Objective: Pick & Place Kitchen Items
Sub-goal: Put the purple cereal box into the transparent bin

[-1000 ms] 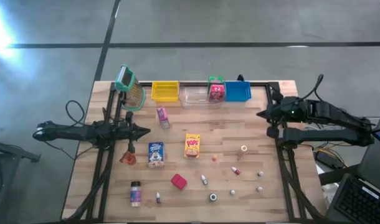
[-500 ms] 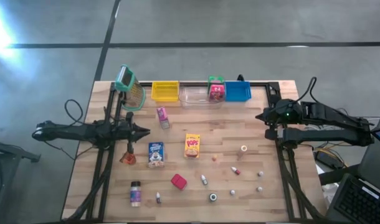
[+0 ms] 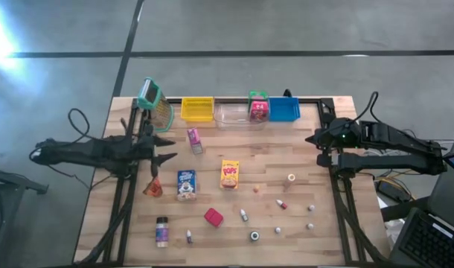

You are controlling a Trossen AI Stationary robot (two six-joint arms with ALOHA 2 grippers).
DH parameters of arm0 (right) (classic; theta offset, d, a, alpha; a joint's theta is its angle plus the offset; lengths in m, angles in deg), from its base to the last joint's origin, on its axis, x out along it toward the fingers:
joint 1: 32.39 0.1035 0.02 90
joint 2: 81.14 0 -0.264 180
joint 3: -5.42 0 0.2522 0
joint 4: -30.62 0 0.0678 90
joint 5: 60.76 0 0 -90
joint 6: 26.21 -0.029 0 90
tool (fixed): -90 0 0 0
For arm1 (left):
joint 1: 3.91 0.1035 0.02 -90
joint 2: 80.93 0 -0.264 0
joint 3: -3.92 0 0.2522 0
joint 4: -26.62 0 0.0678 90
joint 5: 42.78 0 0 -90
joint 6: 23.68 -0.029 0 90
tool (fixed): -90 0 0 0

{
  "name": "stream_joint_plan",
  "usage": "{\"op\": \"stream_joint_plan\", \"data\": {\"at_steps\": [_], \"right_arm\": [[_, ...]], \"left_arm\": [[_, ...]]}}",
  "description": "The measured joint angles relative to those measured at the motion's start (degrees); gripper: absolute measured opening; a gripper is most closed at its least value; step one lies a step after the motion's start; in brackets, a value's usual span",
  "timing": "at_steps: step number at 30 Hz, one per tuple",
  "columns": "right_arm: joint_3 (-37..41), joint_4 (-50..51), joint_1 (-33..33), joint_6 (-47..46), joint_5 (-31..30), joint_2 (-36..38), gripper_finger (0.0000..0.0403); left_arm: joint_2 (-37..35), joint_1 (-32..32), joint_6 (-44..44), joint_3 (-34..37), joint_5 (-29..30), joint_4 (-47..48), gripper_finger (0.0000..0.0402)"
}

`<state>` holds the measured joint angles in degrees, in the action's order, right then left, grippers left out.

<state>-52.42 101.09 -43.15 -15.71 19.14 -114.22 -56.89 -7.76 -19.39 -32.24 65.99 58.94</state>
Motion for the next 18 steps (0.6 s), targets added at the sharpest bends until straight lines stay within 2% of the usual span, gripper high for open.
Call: {"op": "stream_joint_plan", "data": {"at_steps": [2,9,18], "right_arm": [[0.0,-0.02,0.0,0.0,0.02,0.0,0.0008],[-0.02,-0.02,0.0,0.01,0.0,-0.02,0.0008],[-0.04,-0.01,0.0,0.01,-0.09,-0.01,0.0008]], "left_arm": [[3.75,0.45,0.48,-3.09,1.84,3.7,0.0216],[15.69,2.24,0.28,-12.53,2.29,11.3,0.023],[24.99,6.46,0.33,-19.94,1.94,18.08,0.0251]]}}
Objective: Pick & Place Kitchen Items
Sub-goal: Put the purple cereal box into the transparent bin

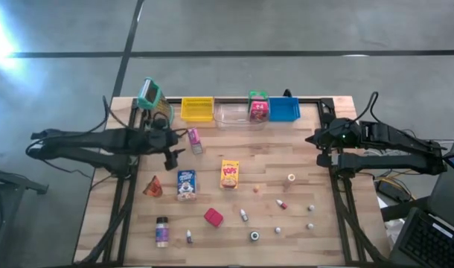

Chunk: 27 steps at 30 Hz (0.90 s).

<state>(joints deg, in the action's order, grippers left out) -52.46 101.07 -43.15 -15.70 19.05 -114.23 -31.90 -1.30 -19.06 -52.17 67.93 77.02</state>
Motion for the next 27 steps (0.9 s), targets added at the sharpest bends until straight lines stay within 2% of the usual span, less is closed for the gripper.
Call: {"op": "stream_joint_plan", "data": {"at_steps": [7,12,18,23,27], "right_arm": [[0.0,0.0,0.0,0.01,0.0,-0.01,0.0008],[0.0,-0.01,0.0,0.01,0.0,0.01,0.0008],[0.0,0.0,0.0,0.01,0.02,0.0,0.0008],[0.0,0.0,0.0,0.01,0.02,-0.01,0.0008],[0.0,0.01,0.0,0.01,0.02,-0.01,0.0008]], "left_arm": [[5.46,7.51,1.06,-5.92,-5.44,6.47,0.0257],[8.25,8.29,-1.12,-7.06,-9.3,7.8,0.0257],[14.03,9.26,-1.29,-9.23,-9.24,8.2,0.0257],[20.03,10.51,-2.2,-15.9,-9.18,13.82,0.0264],[22.99,11.96,-3.28,-21.66,-9.93,17.6,0.0292]]}}
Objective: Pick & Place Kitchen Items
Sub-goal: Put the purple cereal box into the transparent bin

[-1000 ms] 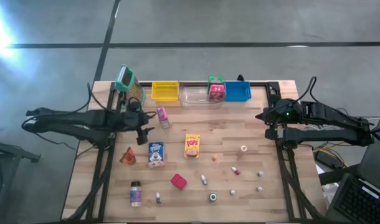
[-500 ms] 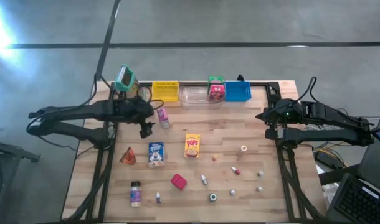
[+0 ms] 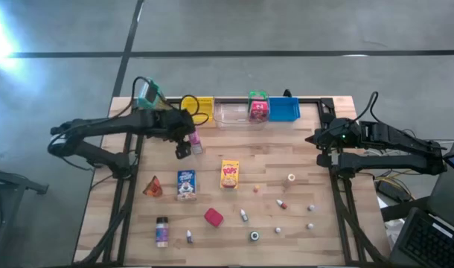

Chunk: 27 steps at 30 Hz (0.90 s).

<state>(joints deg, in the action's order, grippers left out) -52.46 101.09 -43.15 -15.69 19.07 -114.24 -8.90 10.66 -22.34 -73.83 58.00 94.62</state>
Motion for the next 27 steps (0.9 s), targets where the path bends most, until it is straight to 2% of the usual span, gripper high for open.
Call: {"op": "stream_joint_plan", "data": {"at_steps": [8,16,27], "right_arm": [[0.0,-0.01,0.0,0.0,0.0,0.01,0.0008],[0.0,0.0,0.0,0.0,0.0,0.0,0.0008],[0.0,-0.02,0.0,0.0,0.0,0.02,0.0008]], "left_arm": [[9.24,3.96,-1.14,-9.17,-2.39,7.02,0.035],[18.4,4.18,-1.23,-14.21,-3.26,12.34,0.0351],[20.59,4.52,-3.63,-14.94,-3.42,12.31,0.0353]]}}
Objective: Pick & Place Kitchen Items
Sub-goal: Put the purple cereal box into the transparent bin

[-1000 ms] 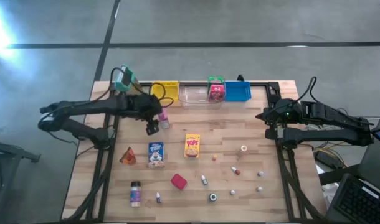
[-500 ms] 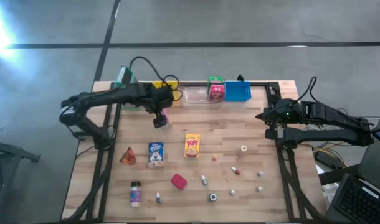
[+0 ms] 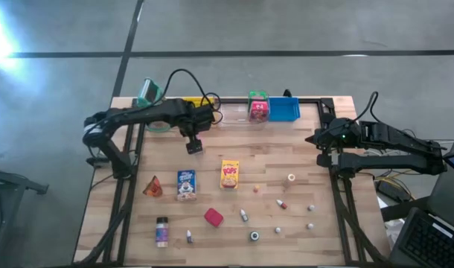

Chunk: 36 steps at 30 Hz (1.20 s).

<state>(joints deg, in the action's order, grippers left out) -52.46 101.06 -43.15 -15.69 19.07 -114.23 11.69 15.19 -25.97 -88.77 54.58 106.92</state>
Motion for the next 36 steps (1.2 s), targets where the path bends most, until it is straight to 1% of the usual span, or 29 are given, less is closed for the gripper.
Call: {"op": "stream_joint_plan", "data": {"at_steps": [9,13,18,22,24,25,28,31,34,36], "right_arm": [[0.0,0.0,0.0,0.0,0.0,-0.02,0.0008],[0.0,0.01,0.0,0.0,0.01,-0.02,0.0008],[0.0,0.0,0.0,0.0,0.0,-0.02,0.0008],[0.0,0.02,-0.02,0.0,0.02,0.01,0.0008],[0.0,0.01,-0.02,0.0,0.02,-0.01,0.0008],[0.0,0.01,-0.01,0.0,0.02,0.0,0.0008],[0.0,0.0,-0.02,0.0,0.02,-0.02,0.0008],[0.0,0.0,-0.02,0.0,0.02,0.01,0.0008],[0.0,0.02,0.0,0.0,0.02,-0.01,0.0008],[0.0,0.0,-0.02,0.0,0.02,-0.02,0.0008]], "left_arm": [[0.94,0.69,-0.89,0.13,0.2,-0.04,0.0353],[0.16,0.68,-0.92,-0.33,-0.15,0.61,0.0353],[-1.61,0.68,-1.46,-2.25,-0.35,2.21,0.0353],[-2.47,0.68,-5.06,-4.67,-0.2,4.49,0.0353],[-2.87,0.54,-9.57,-5.71,-0.01,6.89,0.0353],[-2.97,0.47,-13.16,-6.21,0.04,7.93,0.0353],[-2.97,0.22,-27.54,-7.17,0.64,10.73,0.0353],[-2.97,0.05,-38.49,-7.07,2.44,10.5,0.0353],[-2.97,-0.44,-46.34,-6.24,2.65,9.96,0.0353],[-2.97,-0.96,-53.42,-6.01,2.69,9.4,0.0352]]}}
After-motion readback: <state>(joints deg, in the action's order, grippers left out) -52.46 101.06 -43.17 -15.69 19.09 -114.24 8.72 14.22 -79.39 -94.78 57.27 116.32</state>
